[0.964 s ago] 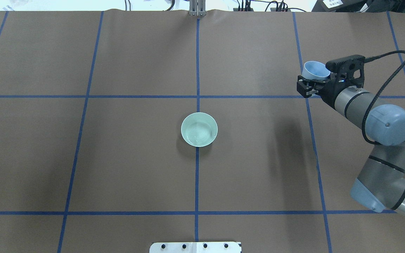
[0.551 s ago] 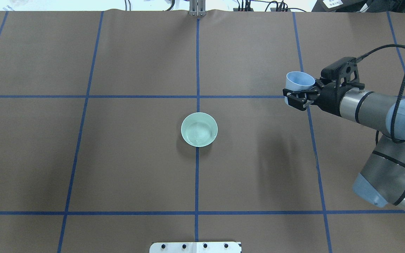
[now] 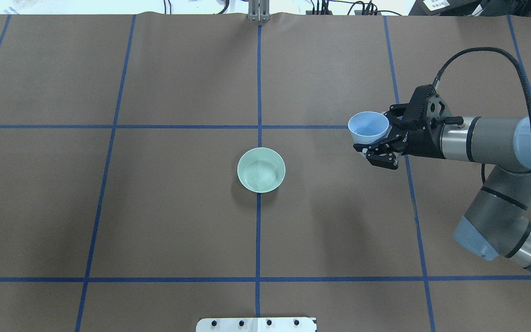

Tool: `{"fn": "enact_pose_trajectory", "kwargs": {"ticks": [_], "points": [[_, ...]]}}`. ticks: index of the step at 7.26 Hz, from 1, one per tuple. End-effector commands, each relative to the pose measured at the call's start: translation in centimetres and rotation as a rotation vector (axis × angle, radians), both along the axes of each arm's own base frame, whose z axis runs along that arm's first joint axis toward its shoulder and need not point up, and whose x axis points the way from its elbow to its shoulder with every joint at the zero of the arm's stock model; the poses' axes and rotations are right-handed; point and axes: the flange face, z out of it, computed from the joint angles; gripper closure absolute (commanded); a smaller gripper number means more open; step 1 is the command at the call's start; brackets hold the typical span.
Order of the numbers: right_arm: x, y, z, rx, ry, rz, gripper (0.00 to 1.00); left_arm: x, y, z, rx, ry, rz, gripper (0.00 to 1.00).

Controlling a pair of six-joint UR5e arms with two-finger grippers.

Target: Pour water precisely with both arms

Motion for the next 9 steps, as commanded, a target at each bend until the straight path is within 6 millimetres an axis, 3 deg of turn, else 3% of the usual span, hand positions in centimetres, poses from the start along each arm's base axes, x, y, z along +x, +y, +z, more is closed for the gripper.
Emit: {"fn": "enact_pose_trajectory", "kwargs": {"ticks": [1, 3, 5, 7, 9], "points": [[-0.5, 0.6, 0.0, 0.008, 0.006, -0.094, 1.0, 0.0, -0.1, 0.0, 0.0, 0.0, 0.0, 0.0], [-2.9, 1.7, -0.9, 0.0, -0.004, -0.128, 1.0, 0.0, -0.2, -0.2, -0.006, 0.0, -0.01, 0.0], [-6.4, 1.6, -4.9, -0.027, 0.031, -0.147, 1.0, 0.0, -0.1, 0.1, -0.013, 0.001, -0.01, 0.0], [-10.9, 3.4, -6.6, -0.046, 0.083, -0.129, 1.0, 0.0, -0.1, 0.4, -0.018, 0.001, -0.01, 0.0], [-13.5, 3.6, -10.5, -0.075, 0.154, -0.118, 1.0, 0.0, -0.1, 0.4, -0.021, 0.001, -0.011, 0.0]]}}
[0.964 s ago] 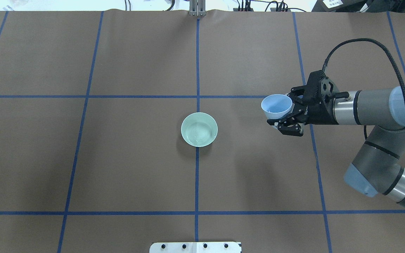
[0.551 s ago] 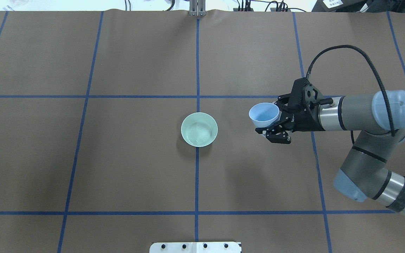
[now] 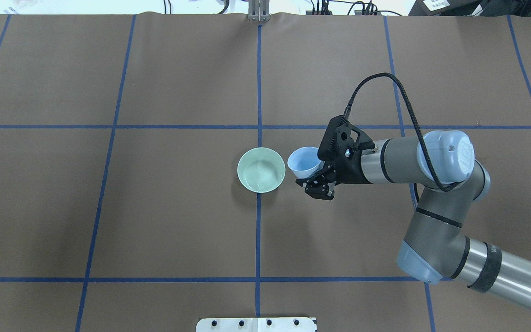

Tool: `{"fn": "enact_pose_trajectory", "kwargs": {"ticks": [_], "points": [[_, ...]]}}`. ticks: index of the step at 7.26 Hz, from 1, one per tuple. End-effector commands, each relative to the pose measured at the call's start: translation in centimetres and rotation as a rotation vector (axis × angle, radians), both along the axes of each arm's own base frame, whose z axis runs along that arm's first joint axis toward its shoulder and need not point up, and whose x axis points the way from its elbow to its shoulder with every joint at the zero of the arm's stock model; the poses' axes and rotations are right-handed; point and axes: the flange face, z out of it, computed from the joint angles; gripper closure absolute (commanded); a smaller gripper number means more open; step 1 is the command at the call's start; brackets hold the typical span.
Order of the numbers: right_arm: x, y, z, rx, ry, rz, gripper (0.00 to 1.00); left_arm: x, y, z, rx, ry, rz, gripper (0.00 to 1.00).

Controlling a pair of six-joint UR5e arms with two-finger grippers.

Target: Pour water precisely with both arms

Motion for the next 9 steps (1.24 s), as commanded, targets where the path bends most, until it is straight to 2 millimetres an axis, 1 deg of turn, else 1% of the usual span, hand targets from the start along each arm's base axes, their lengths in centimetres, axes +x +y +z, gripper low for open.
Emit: {"fn": "enact_pose_trajectory", "kwargs": {"ticks": [1, 2, 4, 5, 7, 9], "points": [[-2.4, 0.5, -4.0, -0.037, 0.094, 0.003, 1.0, 0.0, 0.1, 0.1, -0.003, 0.0, 0.0, 0.0], [-3.3, 0.9, -4.4, -0.045, 0.123, 0.005, 1.0, 0.0, 0.1, 0.1, -0.003, 0.0, 0.001, 0.0], [-4.4, 0.3, -6.3, -0.055, 0.208, -0.004, 1.0, 0.0, 0.2, 0.3, -0.008, 0.0, 0.0, 0.0], [-4.8, 0.1, -6.9, -0.081, 0.26, -0.006, 1.0, 0.0, 0.2, 0.2, -0.006, 0.002, 0.0, 0.0], [-5.3, 0.0, -7.1, -0.091, 0.325, -0.017, 1.0, 0.0, 0.2, 0.6, -0.013, 0.002, 0.001, 0.0], [-5.6, -0.1, -7.3, -0.103, 0.352, -0.02, 1.0, 0.0, 0.2, 0.6, -0.013, 0.002, 0.001, 0.0]]}}
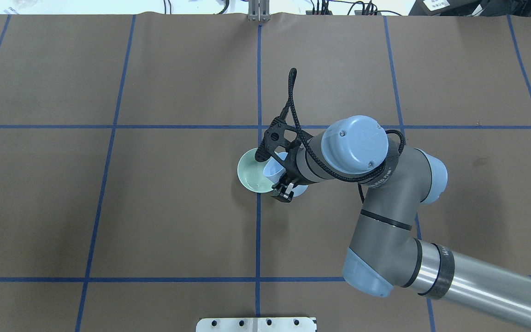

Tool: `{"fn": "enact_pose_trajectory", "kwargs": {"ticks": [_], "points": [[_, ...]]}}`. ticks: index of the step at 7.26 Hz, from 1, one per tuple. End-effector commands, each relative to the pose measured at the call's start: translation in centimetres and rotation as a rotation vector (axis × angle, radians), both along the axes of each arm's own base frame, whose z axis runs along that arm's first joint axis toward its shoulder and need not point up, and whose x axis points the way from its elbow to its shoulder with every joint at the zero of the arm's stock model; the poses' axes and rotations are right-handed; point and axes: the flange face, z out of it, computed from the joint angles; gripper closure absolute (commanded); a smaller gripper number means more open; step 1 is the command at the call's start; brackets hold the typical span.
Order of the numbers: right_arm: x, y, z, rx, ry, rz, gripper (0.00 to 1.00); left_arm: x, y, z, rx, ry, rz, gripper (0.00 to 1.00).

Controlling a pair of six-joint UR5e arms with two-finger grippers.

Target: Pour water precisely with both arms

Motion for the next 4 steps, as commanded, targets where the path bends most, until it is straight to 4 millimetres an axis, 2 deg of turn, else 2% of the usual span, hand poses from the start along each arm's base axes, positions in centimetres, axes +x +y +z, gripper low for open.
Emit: {"fn": "enact_pose_trajectory", "kwargs": {"ticks": [1, 4], "points": [[-0.55, -0.1, -0.96, -0.017, 0.039, -0.004, 1.0, 0.0, 0.01, 0.04, -0.001, 0.0, 0.0, 0.0], [-1.19, -0.22, -1.29, -0.021, 0.085, -0.018, 1.0, 0.0, 0.01, 0.04, -0.001, 0.0, 0.0, 0.0]]}}
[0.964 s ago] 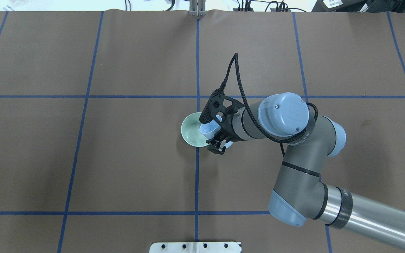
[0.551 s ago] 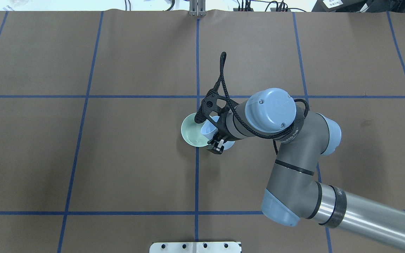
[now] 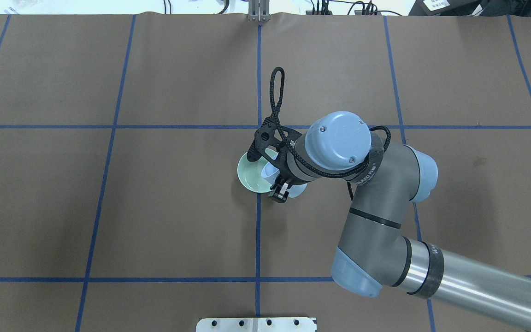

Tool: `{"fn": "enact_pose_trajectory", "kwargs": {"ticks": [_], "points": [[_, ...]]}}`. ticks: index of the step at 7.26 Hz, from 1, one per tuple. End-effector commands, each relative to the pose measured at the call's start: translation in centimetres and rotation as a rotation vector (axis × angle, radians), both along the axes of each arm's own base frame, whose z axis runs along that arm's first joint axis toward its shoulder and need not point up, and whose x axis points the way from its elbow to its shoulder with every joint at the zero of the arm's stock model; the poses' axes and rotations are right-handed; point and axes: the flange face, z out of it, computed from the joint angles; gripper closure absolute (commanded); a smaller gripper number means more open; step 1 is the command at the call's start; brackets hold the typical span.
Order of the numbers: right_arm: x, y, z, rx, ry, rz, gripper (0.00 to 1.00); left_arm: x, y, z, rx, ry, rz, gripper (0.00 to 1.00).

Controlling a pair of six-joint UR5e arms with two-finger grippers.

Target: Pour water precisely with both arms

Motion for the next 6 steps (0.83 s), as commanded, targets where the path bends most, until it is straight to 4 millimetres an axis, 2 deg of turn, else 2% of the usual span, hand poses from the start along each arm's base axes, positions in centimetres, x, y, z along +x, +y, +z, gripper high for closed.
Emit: {"fn": "enact_pose_trajectory", "kwargs": {"ticks": [1, 2, 5, 6], "points": [[-0.3, -0.1, -0.3, -0.006, 0.029, -0.006, 1.0, 0.0, 0.0, 0.0, 0.0, 0.0, 0.0, 0.0], [-0.7, -0.3, -1.0, -0.014, 0.043, -0.006, 1.0, 0.0, 0.0, 0.0, 0.0, 0.0, 0.0, 0.0], [-1.3, -0.6, -0.9, -0.005, 0.087, -0.01, 1.0, 0.0, 0.0, -0.1, 0.002, 0.0, 0.0, 0.0], [-1.7, -0.9, -1.5, -0.011, 0.101, -0.011, 1.0, 0.0, 0.0, -0.1, 0.002, 0.0, 0.0, 0.0]]}}
